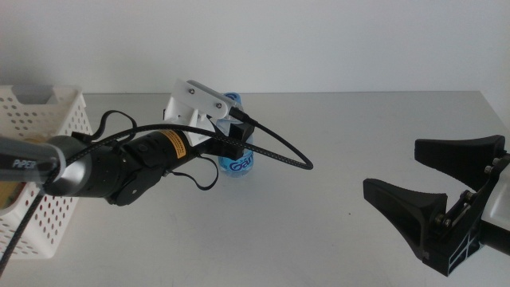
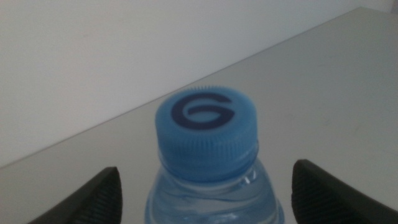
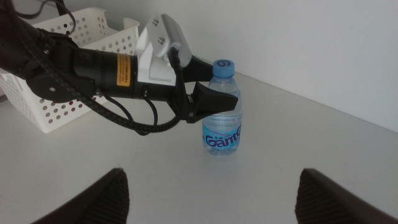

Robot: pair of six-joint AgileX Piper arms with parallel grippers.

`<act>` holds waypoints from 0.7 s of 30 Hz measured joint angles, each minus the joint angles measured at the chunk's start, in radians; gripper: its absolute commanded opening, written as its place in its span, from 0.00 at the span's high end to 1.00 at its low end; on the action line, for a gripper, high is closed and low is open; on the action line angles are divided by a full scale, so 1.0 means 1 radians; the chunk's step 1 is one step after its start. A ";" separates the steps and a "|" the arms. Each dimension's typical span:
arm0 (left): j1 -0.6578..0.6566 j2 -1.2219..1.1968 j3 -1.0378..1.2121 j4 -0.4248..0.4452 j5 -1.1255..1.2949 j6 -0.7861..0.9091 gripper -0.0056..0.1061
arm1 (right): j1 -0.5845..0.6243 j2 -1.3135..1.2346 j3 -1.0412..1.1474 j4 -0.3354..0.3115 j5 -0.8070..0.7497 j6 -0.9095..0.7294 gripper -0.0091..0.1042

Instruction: Use arms to grab the bottles and put them into the dustbin to the left of the table.

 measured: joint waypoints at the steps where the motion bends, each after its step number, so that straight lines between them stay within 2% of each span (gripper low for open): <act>1: 0.000 0.022 -0.009 0.006 -0.009 -0.010 0.11 | 0.000 0.000 0.000 0.000 0.000 0.000 0.26; 8: 0.000 0.141 -0.040 0.018 -0.108 -0.076 0.11 | 0.000 0.000 0.000 0.000 0.000 0.000 0.26; 16: 0.000 0.203 -0.065 -0.024 -0.143 -0.078 0.13 | 0.000 0.000 0.000 0.000 0.000 0.000 0.26; 18: 0.000 0.208 -0.072 -0.024 -0.147 -0.080 0.18 | 0.000 0.000 0.000 0.000 0.000 0.000 0.26; 21: 0.000 0.210 -0.076 -0.025 -0.149 -0.080 0.35 | 0.000 0.000 0.000 0.000 0.000 0.000 0.26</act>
